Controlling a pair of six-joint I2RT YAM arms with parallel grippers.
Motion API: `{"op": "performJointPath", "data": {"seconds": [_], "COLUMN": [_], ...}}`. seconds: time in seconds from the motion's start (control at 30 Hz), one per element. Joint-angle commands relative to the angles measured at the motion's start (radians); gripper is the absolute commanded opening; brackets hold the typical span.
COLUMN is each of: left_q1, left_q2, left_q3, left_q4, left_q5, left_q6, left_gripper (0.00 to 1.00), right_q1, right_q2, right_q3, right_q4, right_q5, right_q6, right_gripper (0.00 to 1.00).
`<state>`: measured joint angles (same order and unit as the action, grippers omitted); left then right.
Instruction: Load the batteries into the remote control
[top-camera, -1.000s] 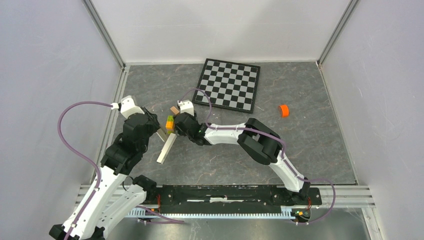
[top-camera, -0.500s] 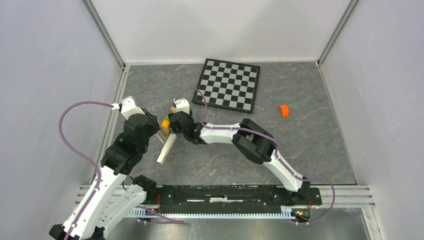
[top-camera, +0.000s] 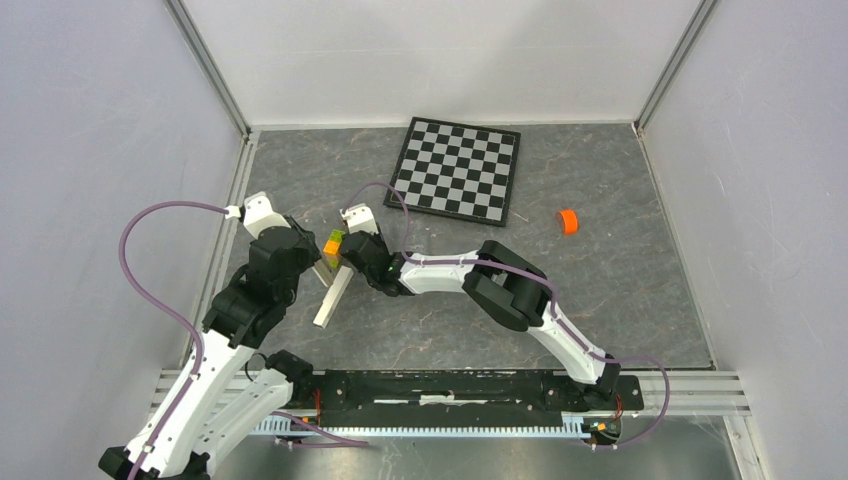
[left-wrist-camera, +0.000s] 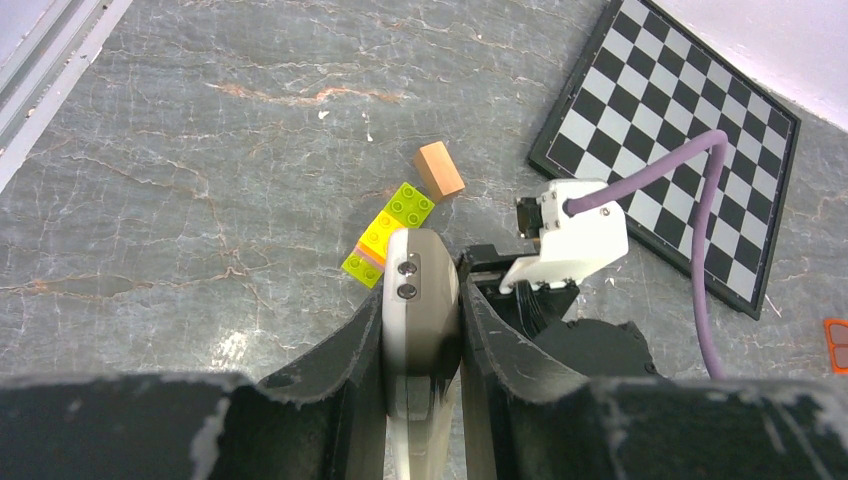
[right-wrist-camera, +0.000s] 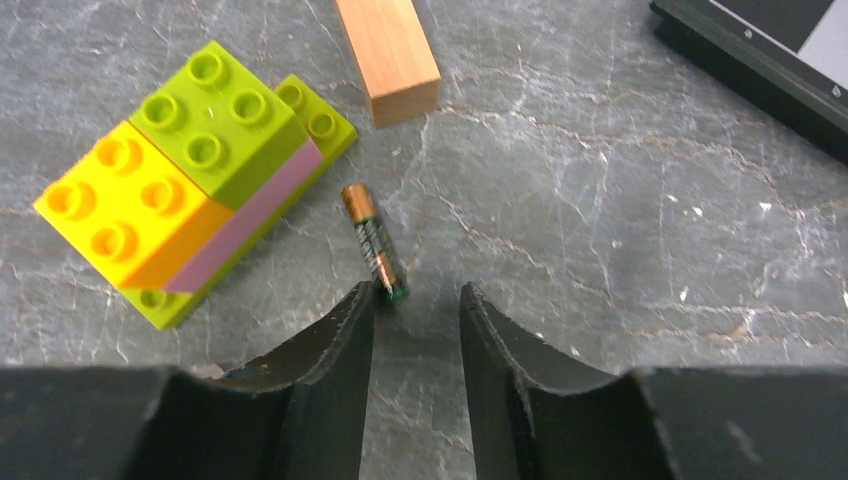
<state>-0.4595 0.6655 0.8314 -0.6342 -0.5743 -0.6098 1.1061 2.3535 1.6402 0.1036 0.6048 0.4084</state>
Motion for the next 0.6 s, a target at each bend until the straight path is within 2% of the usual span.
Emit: {"op": "performJointPath", "data": {"seconds": [0.0,0.1,0.17,0.3,0.4,0.57], "left_q1": [0.004,0.003,0.003,0.004,0.004,0.004], "left_q2": [0.002,0.003,0.001,-0.005,-0.006,-0.002], "left_q3": [0.028,0.026,0.026,0.028,0.031,0.035], "left_q4": [0.036,0.037,0.037,0.033,0.028,0.027], "left_q5": [-0.019,-0.012,-0.007,-0.004,-0.002,0.006], "left_q6": [0.031,0.027,0.027,0.031,0.029,0.028], "left_gripper": [0.02,0.02,0.02,0.02,0.02,0.02], "right_q1": [0.006,0.005,0.002,-0.014,-0.028,-0.063], "right_q2": [-0.058,-0.054,-0.042,0.001,0.024,0.062], "right_q3": [-0.071,-0.079,-0.069,-0.028,0.004,0.035], "right_q4": [-0.065,-0.049,-0.040,-0.037,-0.047,-0.024], "right_q5": [0.000,-0.038,-0.067,-0.151,-0.156,-0.202], "right_q6": [-0.031,-0.055,-0.074,-0.102,-0.097,-0.113], "right_gripper": [0.39,0.34,0.34,0.45,0.52,0.56]}}
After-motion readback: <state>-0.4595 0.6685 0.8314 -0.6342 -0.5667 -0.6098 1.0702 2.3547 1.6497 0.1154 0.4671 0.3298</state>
